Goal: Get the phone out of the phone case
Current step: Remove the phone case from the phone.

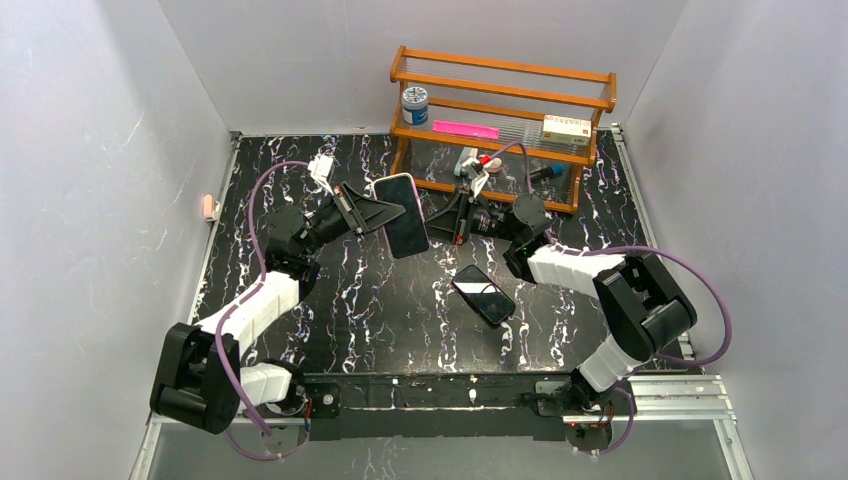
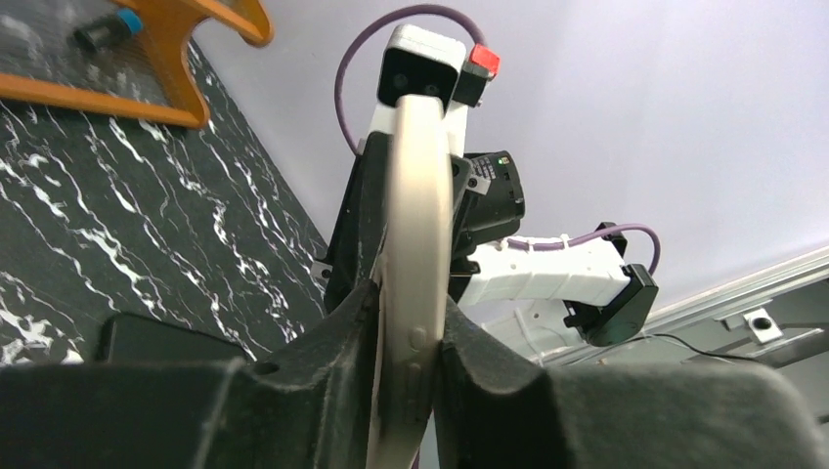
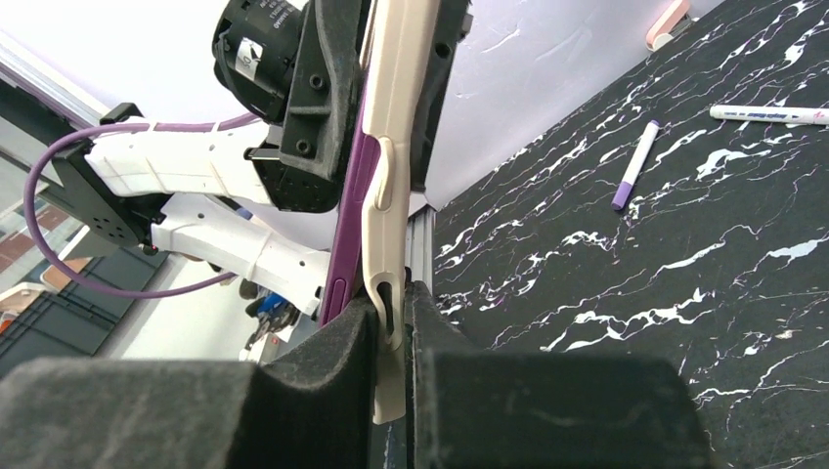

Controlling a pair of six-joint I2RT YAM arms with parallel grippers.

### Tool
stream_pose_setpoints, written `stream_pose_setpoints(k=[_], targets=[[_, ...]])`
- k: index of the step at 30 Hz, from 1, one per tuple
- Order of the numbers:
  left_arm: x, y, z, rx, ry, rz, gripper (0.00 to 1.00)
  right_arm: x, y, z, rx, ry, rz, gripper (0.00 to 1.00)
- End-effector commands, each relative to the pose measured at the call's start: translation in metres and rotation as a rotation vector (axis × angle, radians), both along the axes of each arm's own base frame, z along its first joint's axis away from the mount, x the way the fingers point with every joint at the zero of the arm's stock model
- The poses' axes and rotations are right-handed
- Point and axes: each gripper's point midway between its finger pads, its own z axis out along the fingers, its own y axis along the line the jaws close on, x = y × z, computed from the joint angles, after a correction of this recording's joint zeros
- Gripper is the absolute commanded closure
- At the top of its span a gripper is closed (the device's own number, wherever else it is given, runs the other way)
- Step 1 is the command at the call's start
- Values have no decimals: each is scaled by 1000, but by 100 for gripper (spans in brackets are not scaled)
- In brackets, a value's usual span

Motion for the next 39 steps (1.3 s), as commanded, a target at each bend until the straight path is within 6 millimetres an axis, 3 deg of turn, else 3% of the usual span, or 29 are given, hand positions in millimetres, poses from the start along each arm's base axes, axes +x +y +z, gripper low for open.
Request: stream_pose_setpoints(k=[1,3,7,9,13,18,22,30,39], targets=[[-2,-8,-23,29,71,-27,73,-3,-6,33,109,-87,-30,93],[3,-8,-28,34,89,-16,66,0,-7,27,87,-56,-43,98],[13,-4,-37,53,130,19,49,9,-13,10,26,30,-89,99],[19,0,-41,79,145,46,21,12,-17,2,-9,55,-122,99],[32,14,-66,282,182,156,3,19,-27,-18,-91,92,-226,99],[45,47,-83,545,189,324,2,33,-37,-38,-204,173,-347,99],[41,53,-91,708,178,376,2,39,-38,-50,-250,234,-380,99],[27,34,-96,1054,28,433,2,50,-38,-67,-288,323,-442,99],[3,-10,-94,1288,-163,439,2,49,-28,-88,-322,380,-427,99]])
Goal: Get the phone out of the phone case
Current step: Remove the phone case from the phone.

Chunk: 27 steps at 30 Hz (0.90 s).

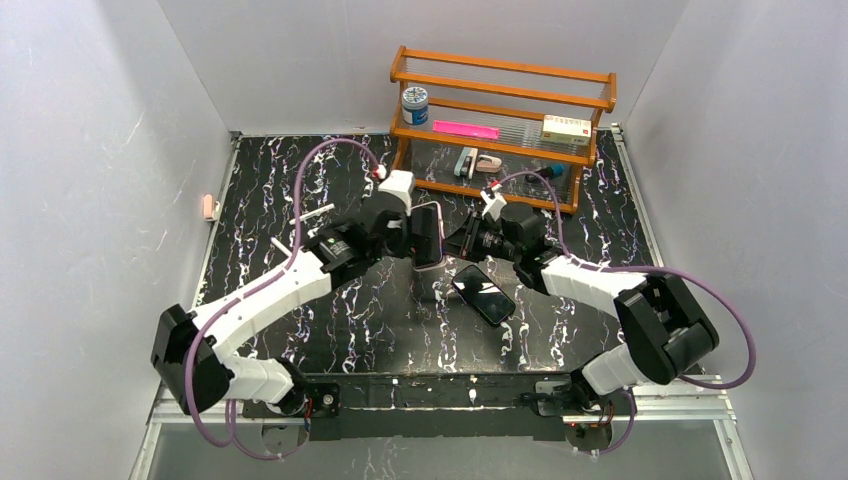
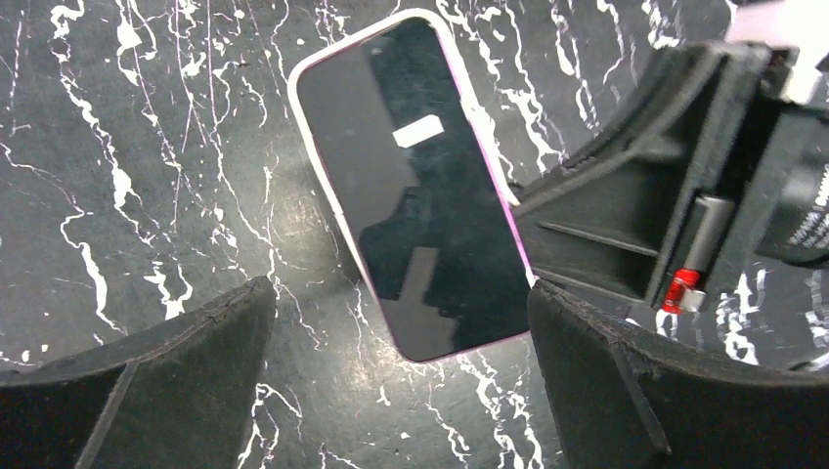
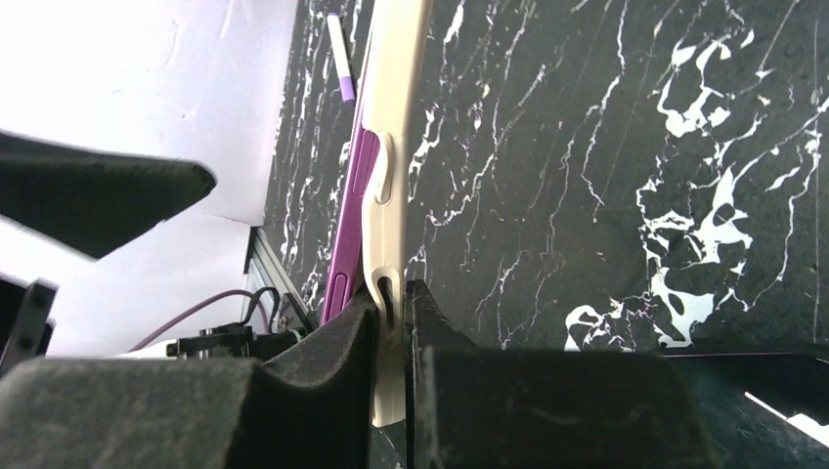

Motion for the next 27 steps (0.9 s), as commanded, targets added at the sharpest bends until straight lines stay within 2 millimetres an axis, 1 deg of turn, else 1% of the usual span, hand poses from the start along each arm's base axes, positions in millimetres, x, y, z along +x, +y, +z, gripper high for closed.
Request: stream_pose_setpoints(k=[1,3,10,11,13,14,16,17,20,24,27], targets=[[-4,1,9,208,-112,32,2,13,15,37,83,-77,-3,99],[-8,-5,9,265,-141,21,3,14,15,34,77,-64,-13,99],[-18,-22,2,443,-214,-2,17,16,15,30,61,-35,-36,99],[-19,-23,1,461,-223,-1,19,16,15,30,62,-33,-35,99],[-20,-24,0,495,-239,2,29,16,16,30,64,-27,-30,99],[-20,-24,-2,510,-244,2,32,15,17,29,65,-22,-28,99],[-20,-25,-4,533,-252,1,35,14,17,29,68,-18,-27,99],[-20,-26,-6,544,-255,3,39,14,17,29,69,-18,-26,99],[-19,-24,-10,576,-266,16,46,13,18,30,74,-18,-21,99],[-17,-25,-17,613,-273,24,49,13,18,28,74,-9,-17,99],[-16,-27,-24,648,-275,22,51,11,19,28,84,-2,-10,99]])
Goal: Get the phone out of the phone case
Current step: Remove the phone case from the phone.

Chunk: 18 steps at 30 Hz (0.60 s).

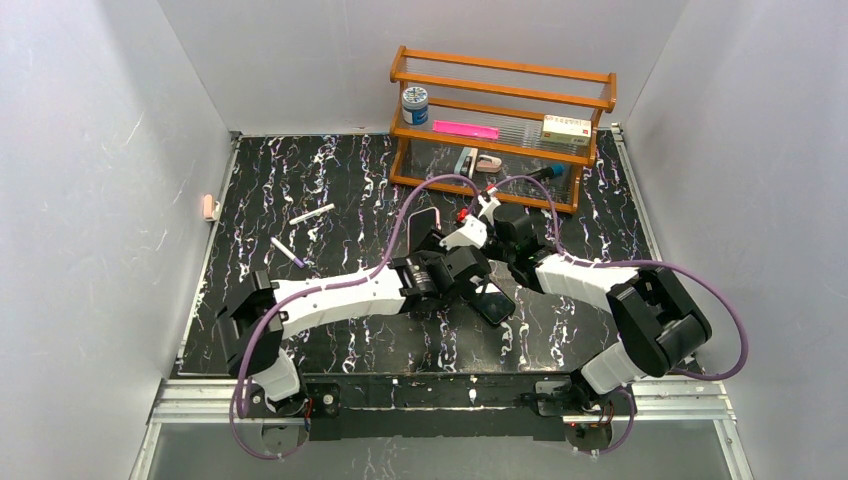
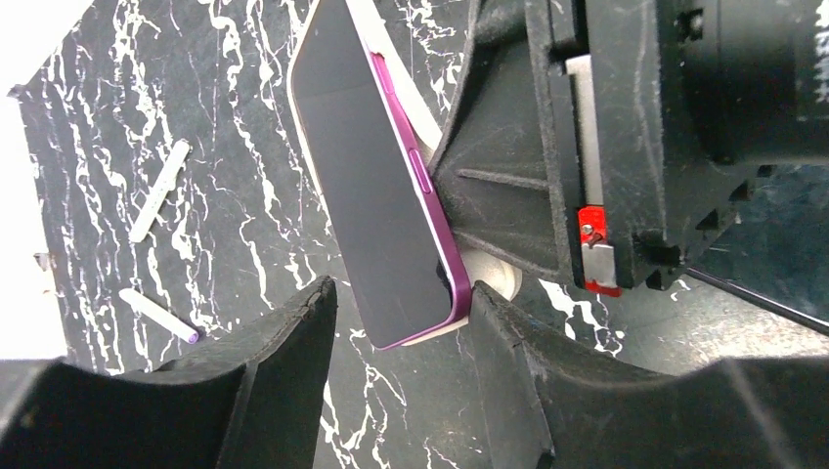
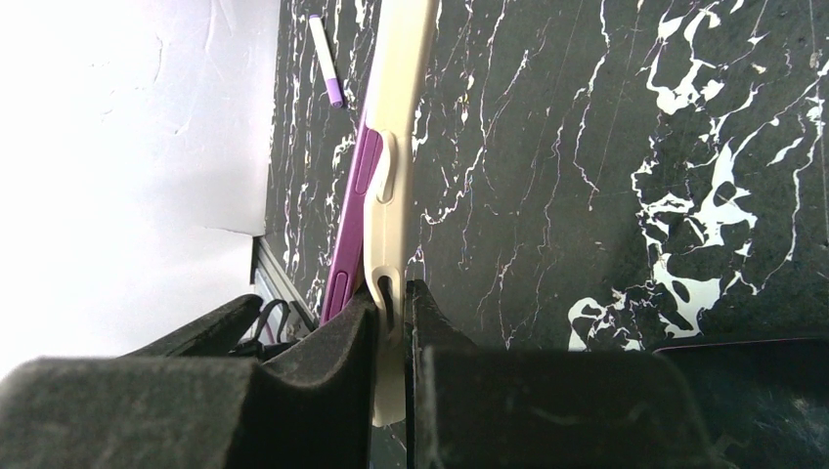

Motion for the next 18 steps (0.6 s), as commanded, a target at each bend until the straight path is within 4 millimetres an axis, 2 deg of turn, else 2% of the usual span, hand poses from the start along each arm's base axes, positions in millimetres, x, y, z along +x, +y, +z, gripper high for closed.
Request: stream_pose_setpoints(k=[1,6,10,18], targets=[[8,3,10,46,-67,45,51,9,15,42,107,-85,25,99],[10,3,4,89,-87,56,52,7,16,45,117,-82,29,99],[13,3,0,122,-103,65,57,4,18,48,137,-74,37,99],[14,-3,-12,184,-130,65,84,1,24,50,175,-46,39,99]])
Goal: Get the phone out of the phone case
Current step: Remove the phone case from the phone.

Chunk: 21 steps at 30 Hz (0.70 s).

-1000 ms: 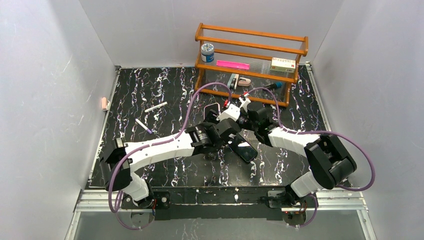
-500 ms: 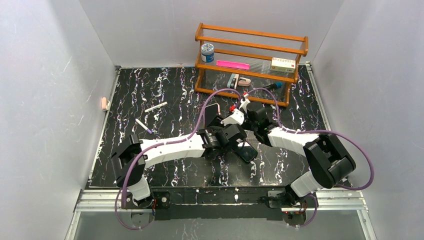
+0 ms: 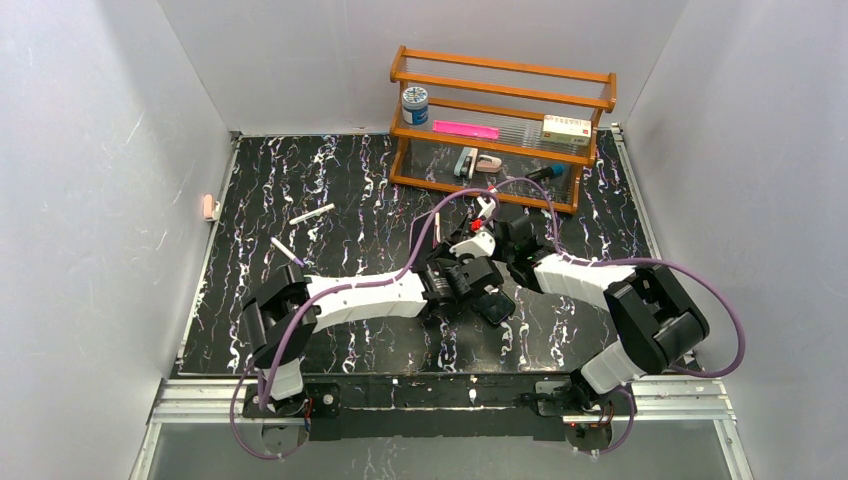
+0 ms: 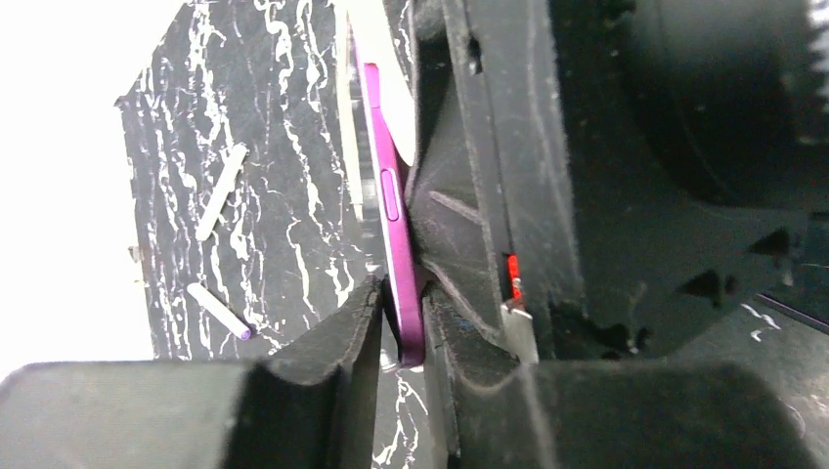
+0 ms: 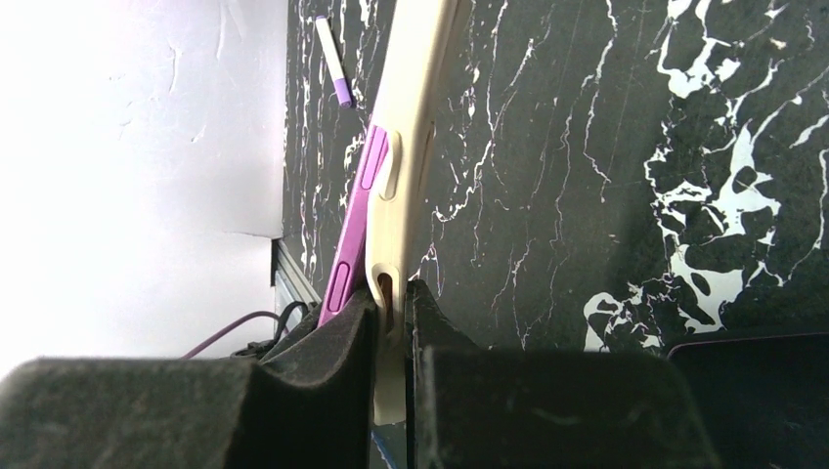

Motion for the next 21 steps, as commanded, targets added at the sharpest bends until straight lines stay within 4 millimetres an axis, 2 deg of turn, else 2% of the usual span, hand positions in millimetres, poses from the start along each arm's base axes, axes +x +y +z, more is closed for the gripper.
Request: stream_pose_setpoints(k=[1,4,15,21], targets=[[4,-1,7,30,-69,31,88,4,20,49,148,-92,35,99],[0,-4,10,65,-105,23,100,6,21,45,142,-78,16,99],[-33,-30,28,39,-163,-60,100,24,9,16,92,29,-151,99],[-44,-31,33,-9,-150,-74,100,38,3,8,68,23,-209,99]])
